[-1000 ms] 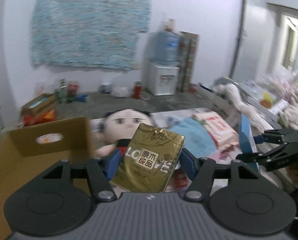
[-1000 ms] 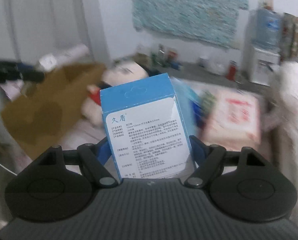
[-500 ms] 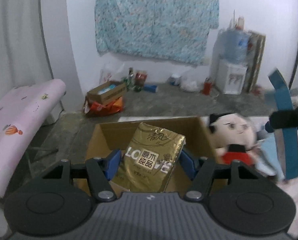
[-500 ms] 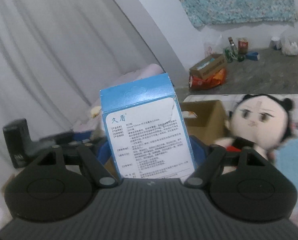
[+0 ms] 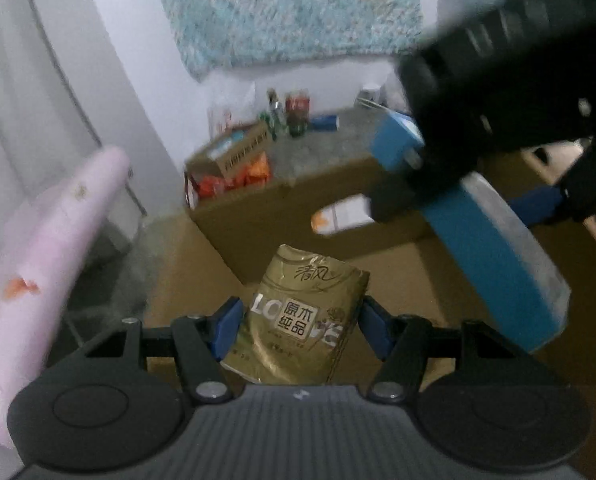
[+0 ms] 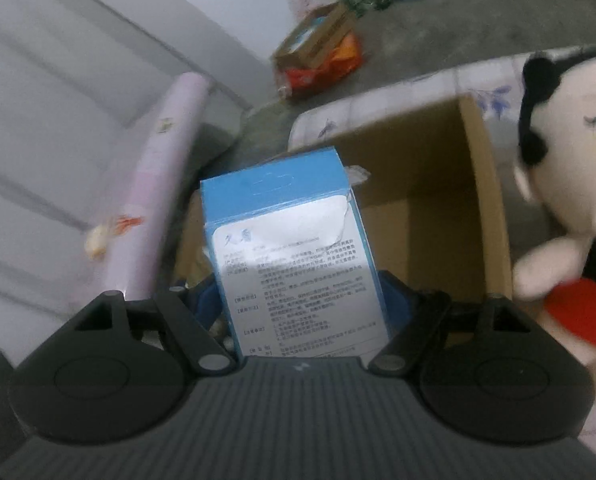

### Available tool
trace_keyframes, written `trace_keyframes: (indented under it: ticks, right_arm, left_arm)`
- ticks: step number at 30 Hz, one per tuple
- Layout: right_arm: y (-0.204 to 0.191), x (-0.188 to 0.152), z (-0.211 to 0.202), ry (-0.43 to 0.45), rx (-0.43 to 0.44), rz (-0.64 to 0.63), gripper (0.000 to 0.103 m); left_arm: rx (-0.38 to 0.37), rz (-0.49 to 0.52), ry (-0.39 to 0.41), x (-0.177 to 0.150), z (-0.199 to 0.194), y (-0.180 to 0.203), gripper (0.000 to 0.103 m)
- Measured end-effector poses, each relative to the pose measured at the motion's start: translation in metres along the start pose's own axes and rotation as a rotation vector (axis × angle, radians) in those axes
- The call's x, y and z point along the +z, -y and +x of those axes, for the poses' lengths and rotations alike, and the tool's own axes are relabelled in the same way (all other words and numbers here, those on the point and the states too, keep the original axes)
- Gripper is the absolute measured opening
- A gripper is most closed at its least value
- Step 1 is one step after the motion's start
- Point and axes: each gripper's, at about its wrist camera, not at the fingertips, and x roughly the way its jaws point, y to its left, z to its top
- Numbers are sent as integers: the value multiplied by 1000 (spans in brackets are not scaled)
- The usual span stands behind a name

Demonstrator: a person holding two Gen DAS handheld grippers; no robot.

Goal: Organize soft objects
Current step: 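Carry both held items over the cardboard box and lower them inside, then release the snack pack with left tool while right tool stands the medicine box upright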

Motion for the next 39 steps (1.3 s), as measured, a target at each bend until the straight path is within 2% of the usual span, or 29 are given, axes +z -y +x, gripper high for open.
trace_keyframes:
  ticks: [3,5,10,13,17,19,22,24,27,29,33,35,37,38,39]
  right_arm:
    - [-10,3,24,-10,-9,6,78]
    - [-16,1,48,-54,-27,25,78]
    - [-6,-3,102,-65,-123,76,77]
    - [9,-13,124,-72,-188,95,76]
    - [6,-21,135,-63,-179,44,78]
    - [7,-16,140,-103,-159,47,85]
    - [16,-16,134,-145,-107,141,91]
    - [22,-14,128,-155,-84,164,95]
    - [29,-19,126,-198,-55,205,97]
    - [32,-30,129,-276,-57,260,98]
    - [34,-41,130,-312,-23,313,98]
    - [33,-45,130,-321,-15,336,98]
    - [30,-45,125,-300,-15,303,95]
    - [27,-45,125,-283,-18,285,92]
    - [26,-45,120,-270,-25,274,83]
  left_arm:
    - [34,14,-8,-3,17,1,64]
    - [54,17,0,-6,22,2,64]
    - [52,-25,-30,-18,38,-6,64]
    - [64,29,-26,-24,39,0,65]
    - [78,46,-33,-25,37,6,67]
    - [65,62,-38,-25,32,8,76]
    - [82,155,-33,-29,29,10,93]
    - [88,175,-36,-31,23,9,93]
    - [24,154,-71,-38,14,4,92]
    - [-2,145,-89,-44,16,0,89]
    - [39,163,-57,-44,21,0,81]
    - [84,165,-45,-41,25,0,68]
    - [134,163,-37,-37,28,-4,44]
    - [160,152,-33,-33,30,-7,38]
    - [179,145,-35,-33,27,-9,29]
